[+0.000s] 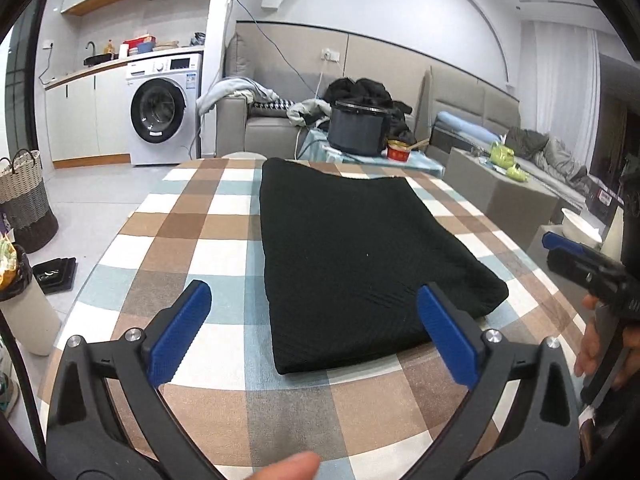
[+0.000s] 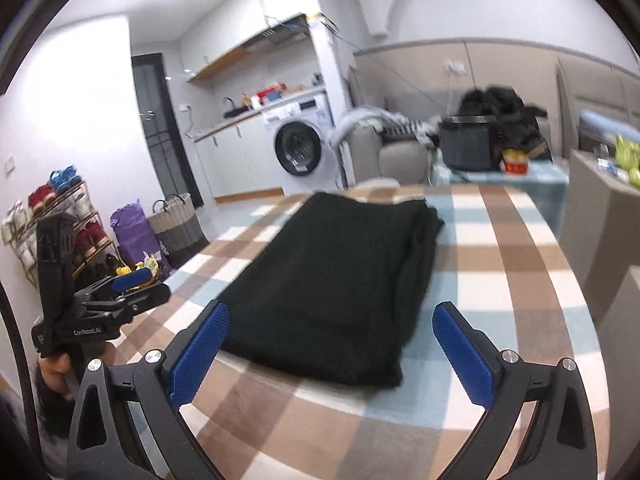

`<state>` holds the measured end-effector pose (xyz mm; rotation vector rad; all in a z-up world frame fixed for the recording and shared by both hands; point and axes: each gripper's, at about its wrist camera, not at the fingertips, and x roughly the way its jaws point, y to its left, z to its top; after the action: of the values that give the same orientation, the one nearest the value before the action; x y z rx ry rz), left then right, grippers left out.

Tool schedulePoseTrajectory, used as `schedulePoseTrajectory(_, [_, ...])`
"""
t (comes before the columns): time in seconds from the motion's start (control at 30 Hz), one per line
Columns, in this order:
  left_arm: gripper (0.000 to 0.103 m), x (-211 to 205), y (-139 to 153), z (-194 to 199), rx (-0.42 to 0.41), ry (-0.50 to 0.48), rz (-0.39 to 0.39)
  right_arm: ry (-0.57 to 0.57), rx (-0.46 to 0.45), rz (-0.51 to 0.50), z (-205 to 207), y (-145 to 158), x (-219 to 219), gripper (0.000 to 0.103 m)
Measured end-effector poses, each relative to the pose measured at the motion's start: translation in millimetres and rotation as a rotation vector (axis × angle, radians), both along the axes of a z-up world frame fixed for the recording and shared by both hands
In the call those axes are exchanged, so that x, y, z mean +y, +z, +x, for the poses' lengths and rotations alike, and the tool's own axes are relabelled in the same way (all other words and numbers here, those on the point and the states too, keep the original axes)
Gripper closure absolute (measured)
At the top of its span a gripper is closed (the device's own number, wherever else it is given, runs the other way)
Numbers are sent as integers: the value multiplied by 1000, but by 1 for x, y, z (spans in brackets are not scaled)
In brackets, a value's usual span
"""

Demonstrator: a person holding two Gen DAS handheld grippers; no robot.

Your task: Fold small clothes

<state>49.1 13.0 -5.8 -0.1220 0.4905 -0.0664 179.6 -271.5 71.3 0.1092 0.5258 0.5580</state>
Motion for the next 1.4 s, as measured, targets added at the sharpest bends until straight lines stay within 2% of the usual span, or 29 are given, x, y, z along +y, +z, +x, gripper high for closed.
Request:
schedulePoseTrajectory(0.13, [1,-2,-1,-4,-34,1,17,16,-46,-61,-5,-4,17,0])
schedulePoseTrajectory(0.27, [1,-3,-3,-8,-79,-8,12,20,-54,-71,-4,-12,24,0])
schedulePoseTrajectory(0.43, [1,-2,-10,-4,-75,-10,7,-15,-71,-104,2,-21,25,0])
schedulePoseTrajectory(0.63, [1,2,-15,0,-71,2,-7,-14,-93,-69,-1,-23,21,0])
schedulePoseTrajectory(0.9, [1,5,-15,0,-78,11,-4,6,-175,-45,-16,-18,17,0])
schedulePoseTrajectory(1.4, [1,9,-15,1,-81,0,-13,40,-195,-63,-19,-18,21,0])
